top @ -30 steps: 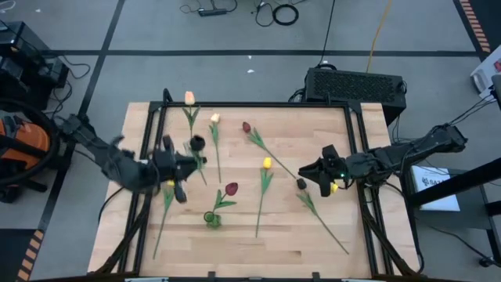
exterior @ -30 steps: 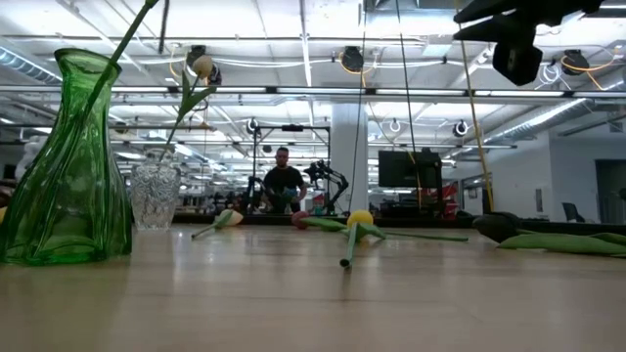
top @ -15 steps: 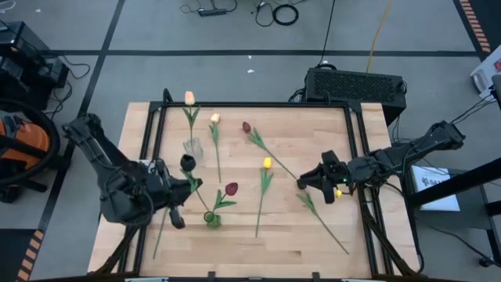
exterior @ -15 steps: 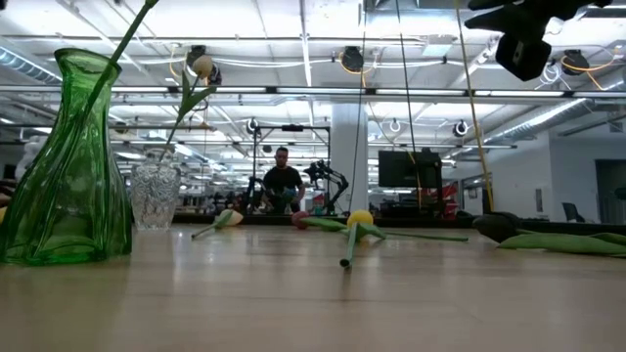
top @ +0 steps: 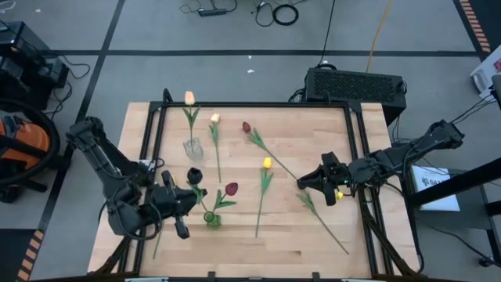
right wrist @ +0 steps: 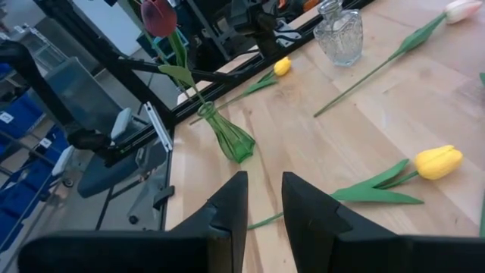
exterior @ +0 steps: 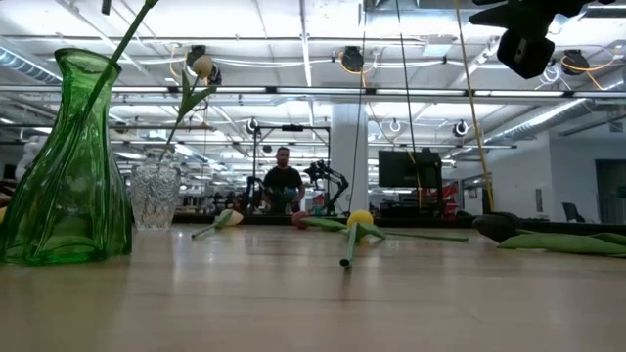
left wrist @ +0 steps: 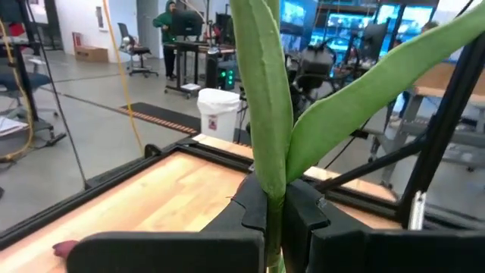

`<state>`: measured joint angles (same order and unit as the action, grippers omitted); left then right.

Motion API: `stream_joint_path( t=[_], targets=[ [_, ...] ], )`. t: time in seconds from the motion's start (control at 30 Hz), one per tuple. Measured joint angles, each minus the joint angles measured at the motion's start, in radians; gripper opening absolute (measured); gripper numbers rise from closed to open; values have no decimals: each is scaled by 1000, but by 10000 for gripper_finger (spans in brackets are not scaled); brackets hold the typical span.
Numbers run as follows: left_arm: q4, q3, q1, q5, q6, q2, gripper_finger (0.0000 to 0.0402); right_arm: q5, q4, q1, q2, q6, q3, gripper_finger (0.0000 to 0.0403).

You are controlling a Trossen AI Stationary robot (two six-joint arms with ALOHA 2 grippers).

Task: Sort flowers into vase by color
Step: Put the top black tulip into the green vase

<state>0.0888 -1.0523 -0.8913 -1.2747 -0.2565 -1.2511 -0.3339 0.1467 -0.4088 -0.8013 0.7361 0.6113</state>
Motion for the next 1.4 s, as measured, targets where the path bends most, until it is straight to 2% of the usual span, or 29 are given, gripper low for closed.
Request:
stream_joint_path(
  t=[0.13, 0.3, 0.83, 1.07, 1.4],
  targets=[
    [-54, 1, -6, -2, -33, -1, 13, 0, 0, 0, 0, 0, 0, 75],
    [-131, 28, -13, -11, -152, -2, 13, 0, 0, 1, 0, 1, 0, 75],
    [-98, 197, -13, -18, -247, -4, 13, 0, -9, 1, 0, 15, 0, 75],
    [-99, 290, -13, -15, -413, -4, 20, -1, -8, 1, 0, 38, 0, 75],
    [-94, 306, -13, 13, -445, -4, 34, -1, -8, 2, 0, 30, 0, 75]
  ],
)
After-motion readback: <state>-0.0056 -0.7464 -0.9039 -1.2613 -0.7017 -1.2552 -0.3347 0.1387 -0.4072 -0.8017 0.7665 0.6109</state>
